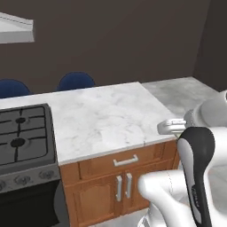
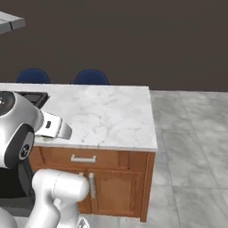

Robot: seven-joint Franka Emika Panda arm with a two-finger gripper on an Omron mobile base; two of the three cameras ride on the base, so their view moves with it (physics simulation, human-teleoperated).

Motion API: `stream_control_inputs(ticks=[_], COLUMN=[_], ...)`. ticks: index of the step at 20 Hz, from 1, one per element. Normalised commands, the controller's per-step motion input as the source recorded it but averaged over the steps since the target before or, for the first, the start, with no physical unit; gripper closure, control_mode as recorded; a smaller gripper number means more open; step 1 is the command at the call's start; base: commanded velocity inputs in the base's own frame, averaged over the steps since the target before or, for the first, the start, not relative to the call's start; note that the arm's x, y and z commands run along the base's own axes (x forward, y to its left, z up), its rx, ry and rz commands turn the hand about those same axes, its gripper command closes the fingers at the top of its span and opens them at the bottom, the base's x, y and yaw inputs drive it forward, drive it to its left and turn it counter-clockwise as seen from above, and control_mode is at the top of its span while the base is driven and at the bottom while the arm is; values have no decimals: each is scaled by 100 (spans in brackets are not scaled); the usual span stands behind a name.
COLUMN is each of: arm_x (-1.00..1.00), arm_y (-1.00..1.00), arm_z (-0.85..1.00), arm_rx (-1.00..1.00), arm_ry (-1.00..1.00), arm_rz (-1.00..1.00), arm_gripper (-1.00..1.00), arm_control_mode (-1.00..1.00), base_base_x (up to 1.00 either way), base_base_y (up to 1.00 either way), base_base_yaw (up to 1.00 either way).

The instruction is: Place the beer on the top shelf of the fridge to keep it out of children's reach, and place the mushroom and garlic on lower shelves for easy access.

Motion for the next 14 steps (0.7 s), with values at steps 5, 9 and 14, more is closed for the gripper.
stream_control_inputs(ticks=[5,9,14], arm_x=[0,0,0], arm_y=[0,0,0], arm_z=[0,0,0], arm_rx=[0,0,0], arm_ry=[0,0,0], arm_rz=[0,0,0], arm_gripper=[100,100,100], arm_control_mode=[100,100,100], base_base_x=[0,0,4], base_base_y=[-61,-57,-54], base_base_yaw=[-43,-50,-53])
